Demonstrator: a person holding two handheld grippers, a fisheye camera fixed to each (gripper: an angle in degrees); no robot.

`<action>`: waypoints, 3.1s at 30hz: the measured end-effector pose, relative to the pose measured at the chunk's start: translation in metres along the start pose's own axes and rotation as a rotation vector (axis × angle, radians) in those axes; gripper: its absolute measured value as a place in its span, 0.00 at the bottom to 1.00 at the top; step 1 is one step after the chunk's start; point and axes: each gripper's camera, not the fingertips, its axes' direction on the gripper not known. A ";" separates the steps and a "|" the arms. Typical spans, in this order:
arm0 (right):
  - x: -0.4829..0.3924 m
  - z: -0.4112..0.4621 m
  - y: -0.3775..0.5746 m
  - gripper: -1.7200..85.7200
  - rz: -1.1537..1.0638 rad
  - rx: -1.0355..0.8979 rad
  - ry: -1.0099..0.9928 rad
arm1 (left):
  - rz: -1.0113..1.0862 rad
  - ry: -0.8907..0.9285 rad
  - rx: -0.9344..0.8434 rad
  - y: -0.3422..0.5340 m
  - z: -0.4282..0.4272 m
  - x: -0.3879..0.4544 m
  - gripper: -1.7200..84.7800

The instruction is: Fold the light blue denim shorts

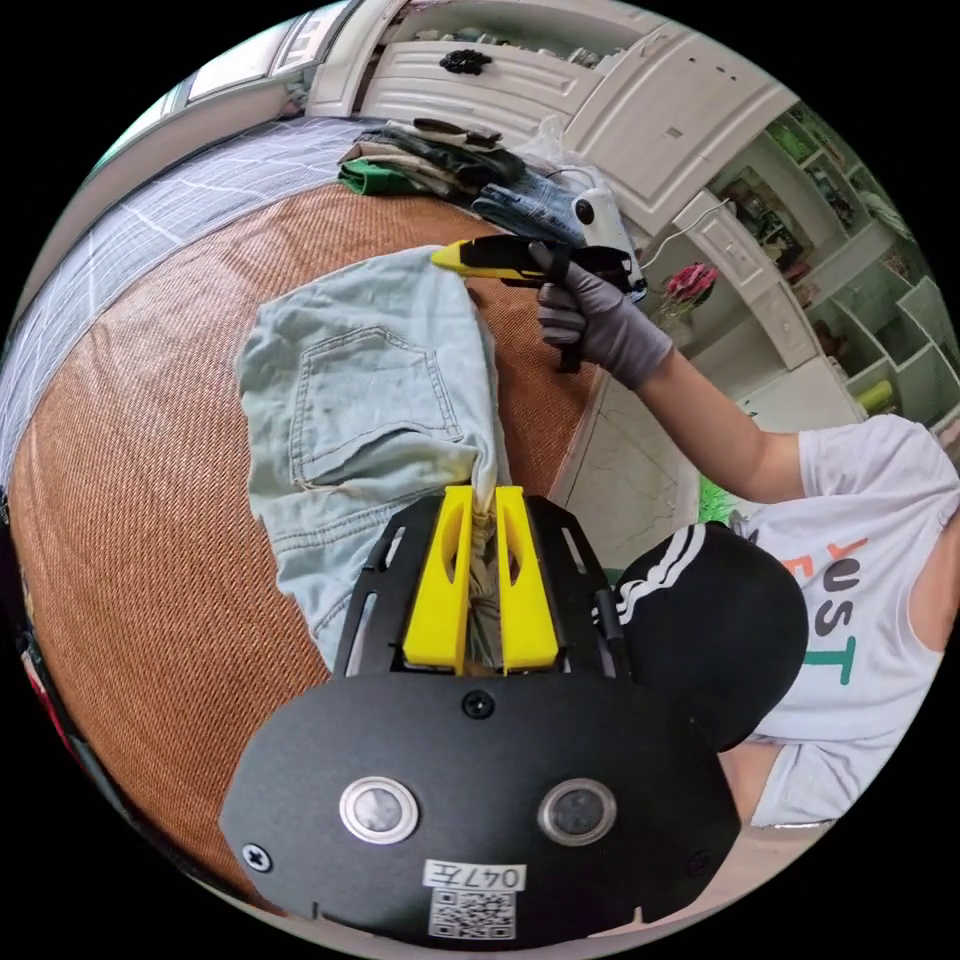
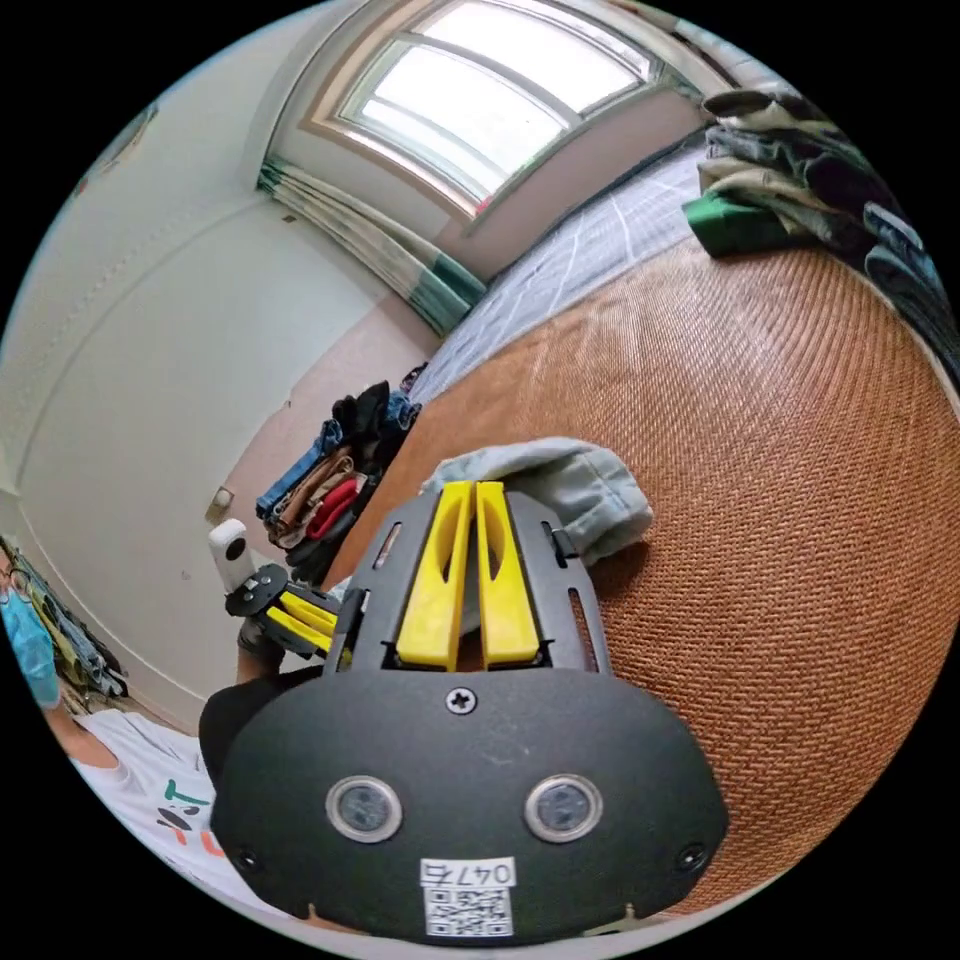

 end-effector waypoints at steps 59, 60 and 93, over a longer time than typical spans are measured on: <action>-0.387 0.207 -0.002 0.03 -0.529 -0.606 0.157 | -0.599 -0.488 0.291 0.452 -0.221 -0.148 0.11; -0.386 0.206 -0.002 0.03 -0.527 -0.606 0.155 | -0.591 -0.512 0.249 0.445 -0.213 -0.146 0.11; -0.321 0.179 0.005 0.02 -0.522 -0.593 0.088 | -0.561 -0.350 0.283 0.423 -0.167 -0.086 0.02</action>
